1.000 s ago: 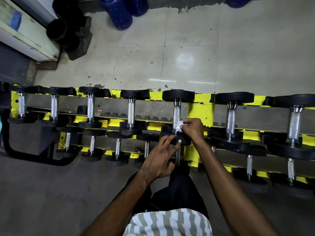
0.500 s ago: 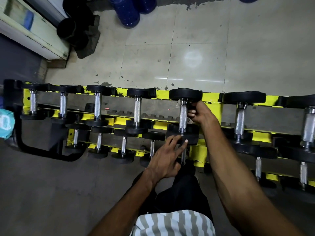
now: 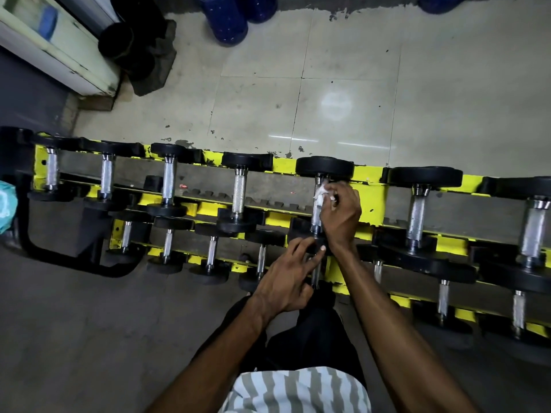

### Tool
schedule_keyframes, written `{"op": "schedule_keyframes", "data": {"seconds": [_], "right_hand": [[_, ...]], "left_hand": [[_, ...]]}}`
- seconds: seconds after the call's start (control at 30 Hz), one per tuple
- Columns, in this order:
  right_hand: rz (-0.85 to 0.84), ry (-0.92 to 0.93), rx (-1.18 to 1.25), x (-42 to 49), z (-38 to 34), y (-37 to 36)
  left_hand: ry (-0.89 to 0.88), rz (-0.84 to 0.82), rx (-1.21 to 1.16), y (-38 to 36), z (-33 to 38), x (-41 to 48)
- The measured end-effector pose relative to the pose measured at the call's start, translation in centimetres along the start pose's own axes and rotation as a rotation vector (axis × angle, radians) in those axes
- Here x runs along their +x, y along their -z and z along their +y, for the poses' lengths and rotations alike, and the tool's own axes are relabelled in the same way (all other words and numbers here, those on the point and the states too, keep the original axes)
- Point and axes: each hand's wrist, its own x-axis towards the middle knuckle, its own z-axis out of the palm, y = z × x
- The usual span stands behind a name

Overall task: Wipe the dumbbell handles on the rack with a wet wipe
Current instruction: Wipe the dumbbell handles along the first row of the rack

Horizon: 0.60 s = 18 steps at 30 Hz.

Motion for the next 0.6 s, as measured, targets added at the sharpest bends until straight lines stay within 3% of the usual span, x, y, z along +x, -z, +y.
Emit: {"op": "schedule_keyframes", "data": {"seconds": [0.1, 0.27, 0.37, 0.6], "right_hand": [[-0.087, 0.209, -0.104, 0.1, -0.4, 0.3], [-0.374, 0.491, -0.594, 2.0, -0.2, 1.1], [-0.557, 0.588, -0.799, 3.2, 0.0, 1.6], [-0.777, 0.78, -1.071, 5.7, -2.9, -0.3]], "left_hand": [[0.011, -0.001, 0.006, 0.0, 0.0, 0.0], [0.014, -0.003, 0.014, -0.2, 0.0, 0.1], [0.013, 0.004, 0.024, -0.2, -0.1, 0.0], [-0.005, -0.002, 0.034, -0.3, -0.5, 0.0]]}}
